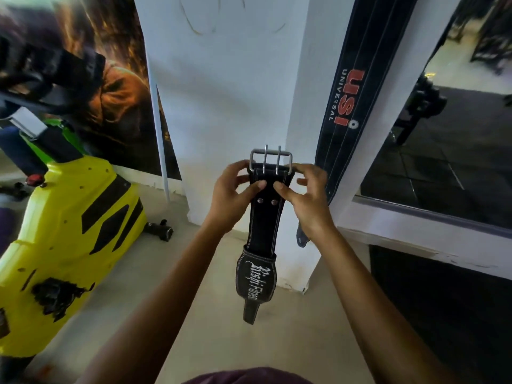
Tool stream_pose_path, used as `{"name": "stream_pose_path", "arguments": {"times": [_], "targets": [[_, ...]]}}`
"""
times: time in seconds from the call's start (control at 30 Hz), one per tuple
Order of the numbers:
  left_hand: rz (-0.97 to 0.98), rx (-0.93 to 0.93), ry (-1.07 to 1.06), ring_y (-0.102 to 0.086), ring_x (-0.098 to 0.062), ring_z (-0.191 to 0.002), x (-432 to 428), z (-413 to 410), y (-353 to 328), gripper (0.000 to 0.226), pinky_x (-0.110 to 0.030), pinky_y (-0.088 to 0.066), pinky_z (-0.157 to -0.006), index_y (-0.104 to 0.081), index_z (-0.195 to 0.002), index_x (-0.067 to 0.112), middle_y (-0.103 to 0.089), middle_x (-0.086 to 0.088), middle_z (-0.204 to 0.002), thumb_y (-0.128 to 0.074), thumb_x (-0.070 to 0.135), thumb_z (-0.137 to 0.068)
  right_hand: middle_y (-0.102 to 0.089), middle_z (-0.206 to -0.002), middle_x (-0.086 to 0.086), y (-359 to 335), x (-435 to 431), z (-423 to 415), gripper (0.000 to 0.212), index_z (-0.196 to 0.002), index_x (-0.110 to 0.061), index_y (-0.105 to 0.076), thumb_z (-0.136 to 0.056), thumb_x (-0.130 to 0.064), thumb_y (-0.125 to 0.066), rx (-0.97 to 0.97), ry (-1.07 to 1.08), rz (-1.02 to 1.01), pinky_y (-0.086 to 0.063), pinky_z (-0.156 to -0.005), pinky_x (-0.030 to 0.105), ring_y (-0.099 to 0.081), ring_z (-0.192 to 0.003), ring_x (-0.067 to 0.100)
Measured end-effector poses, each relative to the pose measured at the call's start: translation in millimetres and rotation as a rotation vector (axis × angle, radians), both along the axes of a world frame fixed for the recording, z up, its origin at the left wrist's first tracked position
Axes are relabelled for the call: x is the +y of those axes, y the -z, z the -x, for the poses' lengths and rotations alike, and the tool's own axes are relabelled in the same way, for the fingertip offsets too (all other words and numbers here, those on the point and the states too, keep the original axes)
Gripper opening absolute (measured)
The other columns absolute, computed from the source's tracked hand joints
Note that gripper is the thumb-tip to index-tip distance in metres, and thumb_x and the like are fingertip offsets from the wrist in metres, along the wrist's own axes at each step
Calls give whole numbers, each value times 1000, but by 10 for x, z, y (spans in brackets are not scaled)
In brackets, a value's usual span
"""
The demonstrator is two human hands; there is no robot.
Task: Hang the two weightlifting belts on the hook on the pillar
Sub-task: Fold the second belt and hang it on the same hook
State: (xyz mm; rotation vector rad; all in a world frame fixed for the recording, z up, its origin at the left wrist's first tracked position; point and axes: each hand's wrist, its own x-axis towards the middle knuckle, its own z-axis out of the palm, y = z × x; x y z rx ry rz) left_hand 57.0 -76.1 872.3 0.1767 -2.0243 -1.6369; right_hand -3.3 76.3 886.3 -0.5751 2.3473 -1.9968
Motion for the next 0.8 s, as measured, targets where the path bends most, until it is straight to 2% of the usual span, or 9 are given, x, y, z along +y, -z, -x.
{"name": "stream_pose_path", "arguments": {"times": [0.07, 0.13, 0.23, 0.33, 0.37, 0.43, 0.5, 0.67, 0.8], "targets": [[33, 33, 63, -65, -25, -107, 11, 97, -146, 49, -54, -56, -86, -52, -125, 18, -63, -6, -121, -71, 23, -80, -50, -128, -9, -71, 10, 50, 41, -123, -24, -57, -86, -16, -72, 58, -14, 31, -49, -100, 38, -53, -115, 14], [63, 68, 100, -66, -25, -103, 48, 239, -317, 49, -54, -58, -83, -52, -128, 27, -65, -4, -118, -68, 19, -82, -58, -130, -7, -174, 12, 150, 47, -133, -27, -53, -90, -14, -66, 116, -9, 57, -49, -102, 46, -56, -117, 16], [111, 147, 109, -68, -23, -97, 115, 551, -713, 64, -40, -60, -81, -42, -142, 29, -65, -5, -115, -68, 12, -86, -55, -142, -2, -514, 22, 413, 57, -143, -36, -43, -91, -19, -61, 229, 4, 125, -50, -104, 43, -55, -126, 17], [169, 265, 111, -69, -17, -94, 178, 897, -1211, 71, -33, -60, -80, -32, -147, 33, -65, -2, -113, -66, 11, -89, -50, -144, -7, -1015, 43, 744, 62, -147, -36, -38, -94, -15, -62, 312, 40, 173, -54, -96, 27, -53, -130, 19], [178, 304, 112, -69, -15, -94, 206, 1009, -1387, 71, -34, -60, -81, -32, -147, 34, -65, -2, -114, -65, 12, -89, -50, -144, -6, -1195, 54, 855, 63, -147, -37, -37, -94, -15, -62, 342, 54, 182, -53, -99, 28, -53, -130, 20], [179, 365, 119, -69, -14, -96, 263, 1229, -1753, 69, -37, -59, -84, -32, -147, 34, -65, -3, -116, -65, 13, -90, -52, -144, -2, -1561, 78, 1080, 65, -146, -43, -36, -93, -18, -63, 395, 83, 201, -48, -107, 43, -52, -132, 20], [173, 411, 145, -69, -20, -97, 303, 1442, -2156, 69, -43, -60, -83, -33, -146, 36, -65, -5, -117, -65, 14, -90, -51, -147, -2, -1969, 125, 1290, 65, -143, -48, -37, -91, -20, -63, 445, 102, 214, -44, -111, 48, -49, -136, 19], [198, 496, 220, -72, -26, -91, 374, 1874, -3197, 69, -48, -61, -77, -33, -147, 37, -65, -10, -115, -67, 17, -89, -46, -152, -2, -3031, 298, 1685, 65, -146, -37, -38, -89, -19, -64, 612, 147, 216, -40, -114, 48, -44, -140, 19], [207, 583, 188, -72, -28, -89, 461, 2165, -4008, 70, -47, -61, -78, -35, -146, 35, -65, -12, -113, -68, 23, -86, -50, -150, 1, -3955, 346, 1992, 62, -145, -33, -41, -90, -15, -64, 631, 171, 238, -45, -110, 45, -51, -133, 21]]}}
